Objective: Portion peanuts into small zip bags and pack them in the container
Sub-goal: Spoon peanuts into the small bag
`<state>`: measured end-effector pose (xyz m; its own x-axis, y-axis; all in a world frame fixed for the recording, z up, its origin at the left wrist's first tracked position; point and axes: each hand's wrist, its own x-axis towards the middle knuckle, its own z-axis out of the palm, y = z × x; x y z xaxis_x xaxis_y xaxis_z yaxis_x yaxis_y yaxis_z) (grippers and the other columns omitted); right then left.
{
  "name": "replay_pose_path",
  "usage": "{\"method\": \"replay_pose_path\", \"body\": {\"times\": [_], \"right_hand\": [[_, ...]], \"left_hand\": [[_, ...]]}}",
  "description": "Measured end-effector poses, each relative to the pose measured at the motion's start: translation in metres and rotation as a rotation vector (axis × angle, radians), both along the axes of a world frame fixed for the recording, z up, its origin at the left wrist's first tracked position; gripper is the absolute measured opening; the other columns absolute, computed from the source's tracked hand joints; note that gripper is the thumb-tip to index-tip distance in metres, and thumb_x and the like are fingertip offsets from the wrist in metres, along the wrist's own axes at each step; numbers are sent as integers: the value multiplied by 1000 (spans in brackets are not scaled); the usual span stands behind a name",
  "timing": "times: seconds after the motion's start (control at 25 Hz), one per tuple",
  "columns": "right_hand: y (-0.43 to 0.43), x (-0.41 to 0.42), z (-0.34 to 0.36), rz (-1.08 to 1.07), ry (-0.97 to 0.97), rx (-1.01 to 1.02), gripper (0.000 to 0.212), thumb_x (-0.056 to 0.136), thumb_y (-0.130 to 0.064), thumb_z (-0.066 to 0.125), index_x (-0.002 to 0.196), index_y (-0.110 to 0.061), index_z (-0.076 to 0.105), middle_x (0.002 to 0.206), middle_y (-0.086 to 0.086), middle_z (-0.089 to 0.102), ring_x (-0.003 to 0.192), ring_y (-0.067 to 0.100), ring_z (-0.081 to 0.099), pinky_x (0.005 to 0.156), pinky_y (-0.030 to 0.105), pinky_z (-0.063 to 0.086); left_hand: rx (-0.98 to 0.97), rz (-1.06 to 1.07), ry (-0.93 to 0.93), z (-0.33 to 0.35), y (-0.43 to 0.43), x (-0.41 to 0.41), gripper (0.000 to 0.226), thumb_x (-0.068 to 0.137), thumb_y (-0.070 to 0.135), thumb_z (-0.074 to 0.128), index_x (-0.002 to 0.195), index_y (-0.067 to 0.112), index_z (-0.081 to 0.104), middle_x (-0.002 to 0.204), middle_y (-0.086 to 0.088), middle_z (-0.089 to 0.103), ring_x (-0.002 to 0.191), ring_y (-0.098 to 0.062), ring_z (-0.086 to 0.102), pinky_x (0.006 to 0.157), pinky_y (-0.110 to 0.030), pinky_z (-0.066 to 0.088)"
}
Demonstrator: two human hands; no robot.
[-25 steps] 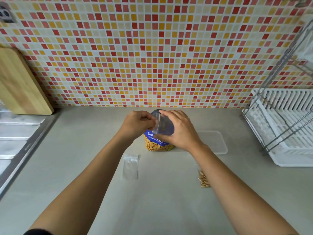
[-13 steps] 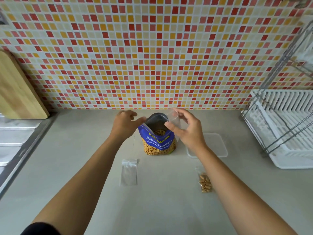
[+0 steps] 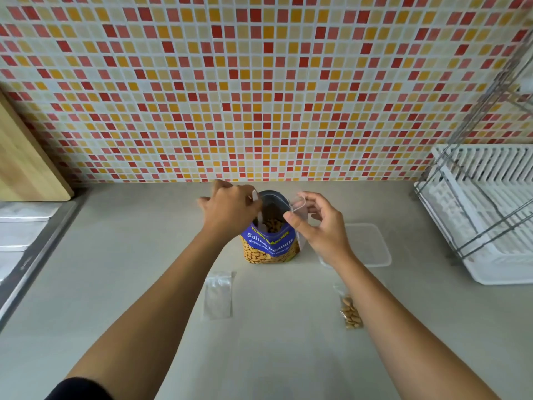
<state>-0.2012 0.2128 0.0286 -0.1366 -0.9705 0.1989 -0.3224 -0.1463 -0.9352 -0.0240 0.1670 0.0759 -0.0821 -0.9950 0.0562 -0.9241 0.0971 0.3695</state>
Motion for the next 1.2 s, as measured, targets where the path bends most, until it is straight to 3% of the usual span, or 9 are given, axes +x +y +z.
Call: {"method": "replay_pose_path", "body": {"times": [0.08, 0.16, 0.28, 0.4, 0.64, 0.8, 0.96, 1.04, 1.2], "right_hand": [[-2, -2, -1, 0, -18, -2, 60, 65, -55, 71, 115, -24, 58, 103, -7, 67, 95, 7, 61, 85, 22, 48], [-2, -2, -2, 18, -35, 6, 62, 63, -57, 70, 115, -24, 58, 103, -8, 67, 95, 8, 62, 85, 24, 50], [-2, -2, -3, 58, -54, 24, 64, 63, -55, 72, 116, -22, 57, 107, -6, 66, 100, 10, 62, 84, 26, 53], [0, -6, -5, 76, -81, 40, 58, 68, -45, 76, 117, -21, 56, 111, -3, 66, 104, 11, 61, 84, 27, 53], [2, -8, -2, 66, -57, 56, 56, 69, -46, 74, 117, -26, 54, 112, -8, 63, 106, 10, 59, 88, 28, 52], [3, -11, 2, 20, -34, 24, 53, 71, -38, 77, 118, -26, 55, 110, -10, 62, 102, 7, 57, 85, 22, 48], [2, -13, 6, -20, 73, -31, 57, 69, -34, 80, 119, -20, 57, 105, -12, 60, 92, -4, 54, 75, 7, 43], [0, -14, 9, -17, 180, -72, 59, 67, -37, 81, 118, -19, 58, 103, -10, 60, 91, -1, 55, 77, 9, 43], [-4, -10, 16, 11, 463, -92, 64, 66, -49, 78, 118, -16, 59, 108, -6, 61, 91, 6, 56, 79, 19, 45]], "left_hand": [[13, 29, -110, 1, -1, -1, 25, 92, 33, 45, 96, 20, 65, 97, -3, 57, 121, -23, 37, 96, -52, 32], [182, 33, -102, -5, 1, -5, 23, 89, 27, 45, 96, 21, 65, 97, -4, 55, 108, -24, 47, 97, -54, 34], [324, 61, 197, -10, -3, -4, 18, 90, 22, 49, 84, 22, 66, 90, -3, 61, 88, -21, 54, 90, -46, 47], [375, 107, 601, -7, -5, 2, 13, 91, 17, 55, 81, 17, 63, 83, -2, 60, 78, -14, 56, 66, -25, 46], [335, 180, 825, 3, -2, 8, 14, 95, 17, 50, 95, 9, 61, 83, 1, 60, 75, -8, 54, 57, -16, 39], [352, 245, 907, 8, 0, 10, 14, 96, 21, 49, 100, 10, 57, 82, 7, 55, 75, -10, 50, 78, -31, 35], [385, 353, 994, 6, -3, 21, 12, 95, 25, 52, 94, 15, 57, 84, 7, 58, 103, -15, 47, 95, -49, 33], [405, 393, 1031, 6, -5, 30, 11, 94, 25, 53, 86, 19, 58, 84, 6, 63, 109, -17, 50, 101, -57, 28], [396, 457, 1110, 17, -13, 45, 5, 91, 21, 58, 86, 20, 57, 85, 4, 66, 112, -17, 56, 102, -60, 27]]}}
